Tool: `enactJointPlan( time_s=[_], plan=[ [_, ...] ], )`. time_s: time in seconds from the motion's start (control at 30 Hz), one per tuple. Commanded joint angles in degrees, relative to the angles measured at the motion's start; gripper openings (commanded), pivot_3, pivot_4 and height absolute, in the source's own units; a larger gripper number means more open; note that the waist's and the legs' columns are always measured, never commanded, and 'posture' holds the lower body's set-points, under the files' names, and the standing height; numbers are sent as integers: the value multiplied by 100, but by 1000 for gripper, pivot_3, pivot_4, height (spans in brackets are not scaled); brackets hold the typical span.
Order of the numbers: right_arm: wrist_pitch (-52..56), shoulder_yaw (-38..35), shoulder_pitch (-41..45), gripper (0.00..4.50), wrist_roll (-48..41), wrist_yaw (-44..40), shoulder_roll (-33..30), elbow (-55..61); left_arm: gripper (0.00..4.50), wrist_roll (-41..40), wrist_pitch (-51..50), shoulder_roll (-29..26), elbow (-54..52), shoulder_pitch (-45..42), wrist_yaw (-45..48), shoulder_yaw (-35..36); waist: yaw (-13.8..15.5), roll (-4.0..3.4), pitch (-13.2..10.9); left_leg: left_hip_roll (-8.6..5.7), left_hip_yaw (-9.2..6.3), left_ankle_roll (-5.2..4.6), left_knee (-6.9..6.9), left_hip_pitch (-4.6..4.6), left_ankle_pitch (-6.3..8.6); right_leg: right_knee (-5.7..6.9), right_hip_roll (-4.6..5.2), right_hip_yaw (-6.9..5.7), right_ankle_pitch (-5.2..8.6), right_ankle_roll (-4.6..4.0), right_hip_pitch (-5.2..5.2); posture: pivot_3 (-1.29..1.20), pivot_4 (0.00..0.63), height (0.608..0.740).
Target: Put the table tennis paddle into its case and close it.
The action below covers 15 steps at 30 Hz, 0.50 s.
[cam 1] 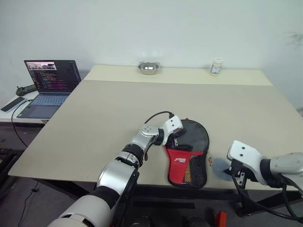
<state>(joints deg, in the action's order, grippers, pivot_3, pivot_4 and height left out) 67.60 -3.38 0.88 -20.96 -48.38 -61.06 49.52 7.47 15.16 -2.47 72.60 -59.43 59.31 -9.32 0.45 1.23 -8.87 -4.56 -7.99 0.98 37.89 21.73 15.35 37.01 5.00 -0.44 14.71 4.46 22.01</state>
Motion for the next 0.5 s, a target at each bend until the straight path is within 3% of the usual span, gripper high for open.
enactJointPlan(
  time_s=[0.03,0.2,0.5],
  plan=[
    [347,-418,-226,229,-614,-190,61,672,4500,424,-156,-11,327,113,-61,-305,15,-1,0,0,1,-2,1,1,1,-1,0,0,0,0,0,0,150,740],
    [439,-724,-628,228,-1648,-165,36,1048,4500,490,-151,34,343,88,-74,-338,71,2,0,-2,0,-5,-1,1,4,-3,2,-4,0,0,0,0,150,740],
    [-381,-74,-1086,228,-3507,1190,-506,1048,4500,612,-187,127,366,35,-139,-380,86,4,1,-1,2,-8,-1,1,6,-6,4,-3,0,0,-2,0,150,740]
  ],
)
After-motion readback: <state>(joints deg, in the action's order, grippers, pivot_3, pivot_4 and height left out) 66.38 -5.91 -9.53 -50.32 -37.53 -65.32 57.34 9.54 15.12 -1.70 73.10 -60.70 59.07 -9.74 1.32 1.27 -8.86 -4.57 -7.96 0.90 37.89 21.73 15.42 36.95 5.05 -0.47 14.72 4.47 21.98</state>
